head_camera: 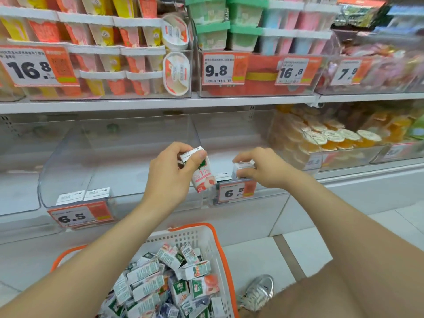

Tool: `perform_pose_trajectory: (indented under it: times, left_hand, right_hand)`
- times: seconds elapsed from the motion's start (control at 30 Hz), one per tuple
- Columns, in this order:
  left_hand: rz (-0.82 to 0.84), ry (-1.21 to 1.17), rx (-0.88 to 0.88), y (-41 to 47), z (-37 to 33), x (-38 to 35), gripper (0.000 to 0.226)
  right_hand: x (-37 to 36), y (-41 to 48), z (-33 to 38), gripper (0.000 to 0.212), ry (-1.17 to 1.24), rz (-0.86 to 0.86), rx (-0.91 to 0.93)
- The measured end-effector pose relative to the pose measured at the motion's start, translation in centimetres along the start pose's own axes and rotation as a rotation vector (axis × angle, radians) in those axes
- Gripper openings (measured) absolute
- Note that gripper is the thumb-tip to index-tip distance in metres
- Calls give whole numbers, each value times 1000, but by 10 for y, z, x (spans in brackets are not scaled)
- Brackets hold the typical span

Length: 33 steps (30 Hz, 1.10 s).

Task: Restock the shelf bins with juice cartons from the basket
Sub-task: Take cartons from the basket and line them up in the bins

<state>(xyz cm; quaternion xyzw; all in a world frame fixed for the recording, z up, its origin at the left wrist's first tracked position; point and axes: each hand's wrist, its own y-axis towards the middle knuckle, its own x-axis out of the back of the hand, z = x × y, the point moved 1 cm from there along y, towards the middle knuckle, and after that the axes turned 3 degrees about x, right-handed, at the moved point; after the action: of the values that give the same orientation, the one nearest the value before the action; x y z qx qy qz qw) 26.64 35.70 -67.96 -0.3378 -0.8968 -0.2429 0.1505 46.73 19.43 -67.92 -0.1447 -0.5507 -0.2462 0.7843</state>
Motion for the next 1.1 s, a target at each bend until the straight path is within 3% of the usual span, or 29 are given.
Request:
perform_pose_trajectory:
  times: [0.1, 0.27, 0.4, 0.47, 0.53, 0.6, 0.7, 0.97, 1.1]
  left_hand:
    - [28, 24, -7, 1, 5, 2, 22]
    - [82, 10, 24, 2, 7, 7, 22]
    - [103, -73, 103, 2, 7, 20, 31]
    - [100, -129, 182, 0, 7, 33, 46]
    - [108, -170, 236, -2, 8, 49, 55]
    - [122, -215, 267, -6, 9, 67, 56]
    - [121, -283, 291, -14, 12, 95, 47]
    - [125, -206, 249, -26, 38, 177, 27]
    - [115, -140, 192, -34, 54, 205, 21]
  right_hand:
    - [-6, 10, 2, 27, 111, 99, -4]
    - [-10, 17, 0, 35, 55, 176, -77]
    - [-11, 14, 30, 32, -73, -44, -38]
    - [-6, 5, 65, 34, 25, -238, 43]
    - [-5, -5, 102, 29, 222, -306, 100]
    - [-12, -13, 132, 23, 410, -207, 153]
    - [-29, -12, 164, 32, 564, -42, 282]
    - [-69, 8, 235, 24, 884, -84, 264]
    - [-86, 11, 262, 26, 883, -34, 295]
